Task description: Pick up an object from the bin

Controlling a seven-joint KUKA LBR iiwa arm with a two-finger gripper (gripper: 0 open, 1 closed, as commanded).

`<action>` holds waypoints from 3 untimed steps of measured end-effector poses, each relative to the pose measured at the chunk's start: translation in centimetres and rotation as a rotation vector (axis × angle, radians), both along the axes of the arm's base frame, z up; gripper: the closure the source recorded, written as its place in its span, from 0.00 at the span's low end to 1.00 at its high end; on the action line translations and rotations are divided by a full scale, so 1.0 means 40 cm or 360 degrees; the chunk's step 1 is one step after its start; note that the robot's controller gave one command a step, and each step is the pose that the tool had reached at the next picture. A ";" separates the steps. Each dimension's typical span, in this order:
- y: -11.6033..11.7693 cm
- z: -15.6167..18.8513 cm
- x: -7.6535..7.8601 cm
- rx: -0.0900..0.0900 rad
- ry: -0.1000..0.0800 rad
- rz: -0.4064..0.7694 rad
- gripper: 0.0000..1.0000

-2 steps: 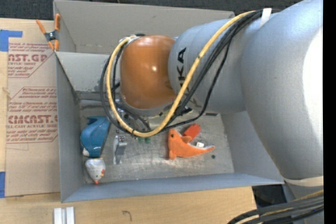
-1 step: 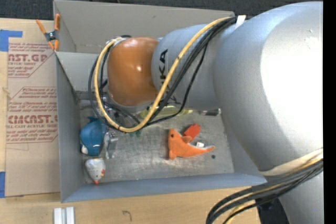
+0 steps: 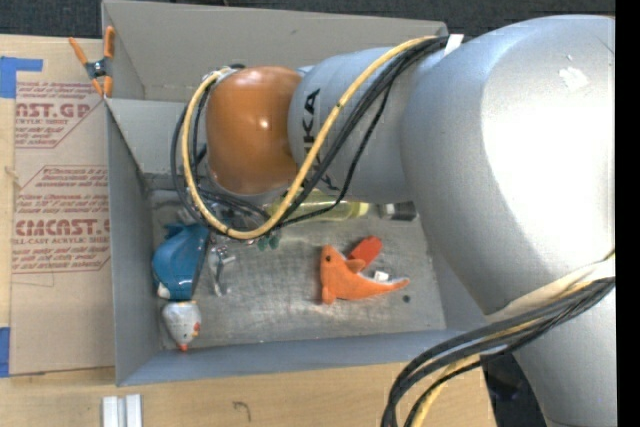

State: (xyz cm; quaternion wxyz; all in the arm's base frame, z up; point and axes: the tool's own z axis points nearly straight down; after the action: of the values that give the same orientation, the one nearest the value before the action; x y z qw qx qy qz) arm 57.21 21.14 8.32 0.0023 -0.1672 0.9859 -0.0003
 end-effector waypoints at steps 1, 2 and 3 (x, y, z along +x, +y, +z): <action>0.065 0.072 0.022 -0.0002 0.0002 0.0365 1.00; 0.068 0.073 0.020 0.0002 0.0004 0.0365 0.00; 0.069 0.073 0.020 0.0003 0.0005 0.0366 0.00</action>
Offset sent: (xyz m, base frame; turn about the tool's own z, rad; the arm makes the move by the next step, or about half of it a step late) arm 0.0000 0.0000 0.0000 0.0000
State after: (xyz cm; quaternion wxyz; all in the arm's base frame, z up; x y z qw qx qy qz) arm 58.00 23.92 11.24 0.0010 -0.2792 0.9602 0.0012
